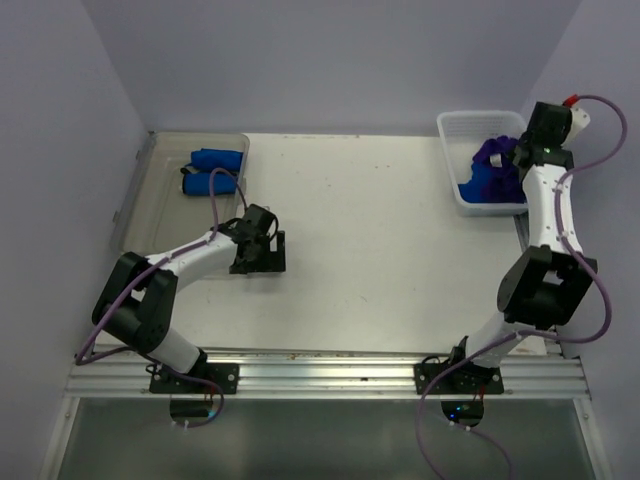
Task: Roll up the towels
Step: Grab a towel with the right arm, then move the towel to the center of the board
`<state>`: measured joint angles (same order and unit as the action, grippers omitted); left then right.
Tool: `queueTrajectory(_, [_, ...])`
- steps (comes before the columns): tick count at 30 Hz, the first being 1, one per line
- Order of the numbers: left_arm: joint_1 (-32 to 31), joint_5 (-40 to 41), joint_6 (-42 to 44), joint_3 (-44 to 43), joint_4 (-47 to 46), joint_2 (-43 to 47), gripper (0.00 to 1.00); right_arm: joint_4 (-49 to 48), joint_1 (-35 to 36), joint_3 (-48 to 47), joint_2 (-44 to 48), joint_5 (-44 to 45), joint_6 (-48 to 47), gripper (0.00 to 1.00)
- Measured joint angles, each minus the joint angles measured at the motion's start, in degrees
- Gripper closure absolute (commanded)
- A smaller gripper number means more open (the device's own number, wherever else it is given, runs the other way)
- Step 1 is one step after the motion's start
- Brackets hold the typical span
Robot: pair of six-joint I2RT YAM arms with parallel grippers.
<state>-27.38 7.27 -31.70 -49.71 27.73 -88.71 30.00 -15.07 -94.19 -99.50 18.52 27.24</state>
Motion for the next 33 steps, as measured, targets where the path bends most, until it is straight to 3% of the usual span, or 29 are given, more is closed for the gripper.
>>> queueTrajectory(14, [0.0,0.3,-0.1,-0.2,0.7,1.0,0.00,-3.1,2.6,1.0,24.8,-19.7,3.3,1.00])
queueTrajectory(22, [1.3,0.7,-0.2,0.2,1.8,4.7,0.00,-2.4,18.2,-1.8,34.1,-27.9,4.2,1.00])
queueTrajectory(28, [5.9,0.4,0.0,1.5,1.7,7.8,0.00,-5.2,29.1,5.7,40.0,-32.6,6.5,1.00])
queueTrajectory(33, [11.7,-0.3,1.2,0.6,1.1,5.0,0.00,-5.4,38.7,13.8,38.8,-32.8,7.2,1.00])
